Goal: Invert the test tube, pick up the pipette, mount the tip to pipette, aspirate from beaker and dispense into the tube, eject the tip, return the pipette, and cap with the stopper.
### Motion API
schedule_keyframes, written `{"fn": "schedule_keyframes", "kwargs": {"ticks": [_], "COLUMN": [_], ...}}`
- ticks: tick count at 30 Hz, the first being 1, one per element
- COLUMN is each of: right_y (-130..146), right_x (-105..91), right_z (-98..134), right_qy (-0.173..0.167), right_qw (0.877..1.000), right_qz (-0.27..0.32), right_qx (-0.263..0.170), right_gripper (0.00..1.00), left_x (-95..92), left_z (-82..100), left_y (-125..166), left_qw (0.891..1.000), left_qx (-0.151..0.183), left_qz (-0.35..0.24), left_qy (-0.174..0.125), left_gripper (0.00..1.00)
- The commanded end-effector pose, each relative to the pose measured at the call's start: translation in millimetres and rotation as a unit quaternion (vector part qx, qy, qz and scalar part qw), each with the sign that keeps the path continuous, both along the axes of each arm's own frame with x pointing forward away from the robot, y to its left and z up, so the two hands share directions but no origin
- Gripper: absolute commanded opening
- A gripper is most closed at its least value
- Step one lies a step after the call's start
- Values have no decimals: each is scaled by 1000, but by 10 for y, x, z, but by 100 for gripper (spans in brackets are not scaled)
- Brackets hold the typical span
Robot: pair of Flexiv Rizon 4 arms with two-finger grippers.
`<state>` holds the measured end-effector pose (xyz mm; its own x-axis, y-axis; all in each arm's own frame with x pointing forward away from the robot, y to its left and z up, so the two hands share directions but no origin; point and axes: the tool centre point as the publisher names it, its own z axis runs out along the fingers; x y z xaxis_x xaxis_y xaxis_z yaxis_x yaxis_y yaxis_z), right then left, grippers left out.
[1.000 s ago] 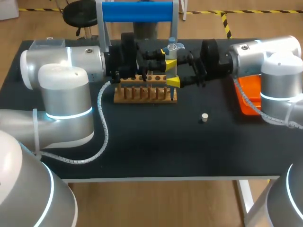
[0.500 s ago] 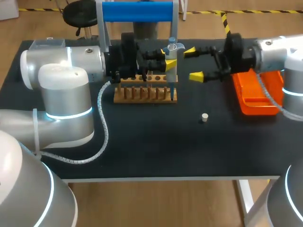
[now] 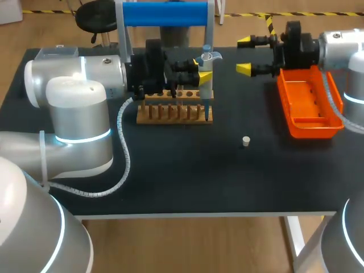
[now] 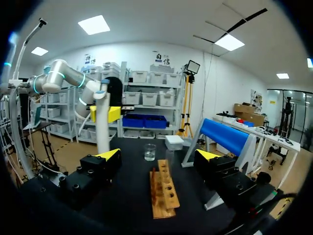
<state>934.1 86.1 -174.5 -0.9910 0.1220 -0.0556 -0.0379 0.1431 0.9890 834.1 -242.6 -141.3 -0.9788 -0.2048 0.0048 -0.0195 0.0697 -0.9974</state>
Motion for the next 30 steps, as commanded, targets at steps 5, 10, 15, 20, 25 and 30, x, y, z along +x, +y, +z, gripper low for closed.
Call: {"fn": "schedule_keyframes", "kwargs": {"ticks": [5,10,15,20,25,30], "right_y": [283,401,536,679,776,884], "right_x": [524,768,924,1070,1175,1212], "right_z": [65,-37,-57,-12,45,106], "right_qy": [2,15,25,21,13,11], "right_qw": [999,998,996,995,994,993], "right_qz": [-26,-52,-66,-77,-90,-96], "right_qx": [-23,-44,-51,-57,-61,-62], "right_gripper": [100,100,100,100,100,100], "left_x": [2,2,2,2,2,2], "left_z": [-11,-11,-11,-11,-11,-11], "left_y": [-13,-13,-13,-13,-13,-13], "left_qw": [1000,1000,1000,1000,1000,1000], "left_qx": [-2,-2,-2,-2,-2,-2], "left_qz": [1,1,1,1,1,1], "left_qy": [-1,-1,-1,-1,-1,-1], "left_gripper": [0,0,0,0,0,0]}}
